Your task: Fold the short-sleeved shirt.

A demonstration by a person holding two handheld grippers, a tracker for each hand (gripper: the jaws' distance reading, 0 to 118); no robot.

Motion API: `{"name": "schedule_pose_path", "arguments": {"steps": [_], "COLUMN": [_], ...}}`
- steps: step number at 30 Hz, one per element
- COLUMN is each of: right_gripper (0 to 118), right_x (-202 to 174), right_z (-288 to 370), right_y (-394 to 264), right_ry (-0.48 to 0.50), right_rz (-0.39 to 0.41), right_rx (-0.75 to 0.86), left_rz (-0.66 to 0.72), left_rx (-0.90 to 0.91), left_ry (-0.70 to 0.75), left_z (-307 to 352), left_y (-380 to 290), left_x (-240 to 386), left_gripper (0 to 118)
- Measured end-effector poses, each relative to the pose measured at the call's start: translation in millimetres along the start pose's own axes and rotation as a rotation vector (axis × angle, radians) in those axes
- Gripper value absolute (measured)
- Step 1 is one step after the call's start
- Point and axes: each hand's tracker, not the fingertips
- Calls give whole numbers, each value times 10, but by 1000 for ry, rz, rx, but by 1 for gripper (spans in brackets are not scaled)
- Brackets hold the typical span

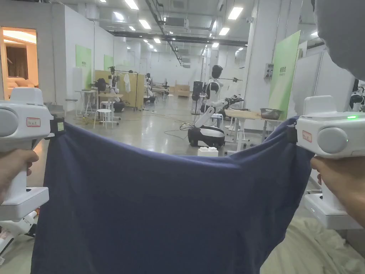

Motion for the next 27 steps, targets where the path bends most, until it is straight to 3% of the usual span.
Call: {"name": "schedule_pose_path", "arguments": {"steps": [4,14,27], "right_gripper": [2,2,2], "right_x": [-105,-158,66], "right_z": [-3,434,1848], "right_y": [-392,-1286,-854], "right_ry": [2,63,113], "right_rz": [38,35,91], "right_rx": [-38,-112,-16], "left_rz": [-38,-66,-72], "left_rx": [-29,-111,-11], "left_ry": [-8,-13,-40], "left_z": [-38,328,1601], "left_y": [-241,-1210,-1163], "left_x": [-41,-215,-484], "left_gripper": [2,2,2]}}
